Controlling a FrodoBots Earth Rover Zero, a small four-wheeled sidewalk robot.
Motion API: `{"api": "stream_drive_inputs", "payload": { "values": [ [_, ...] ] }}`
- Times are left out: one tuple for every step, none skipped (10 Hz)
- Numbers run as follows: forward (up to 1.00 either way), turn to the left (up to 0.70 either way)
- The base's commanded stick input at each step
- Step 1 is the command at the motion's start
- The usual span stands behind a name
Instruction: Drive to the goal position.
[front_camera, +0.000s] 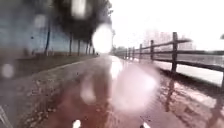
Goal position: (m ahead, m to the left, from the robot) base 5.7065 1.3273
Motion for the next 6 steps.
{"api": "stream_drive_inputs", "payload": {
  "values": [
    [0.7, 0.0],
    [0.7, 0.0],
    [0.7, 0.03],
    [0.7, 0.21],
    [0.7, 0.27],
    [0.7, 0.03]
  ]
}}
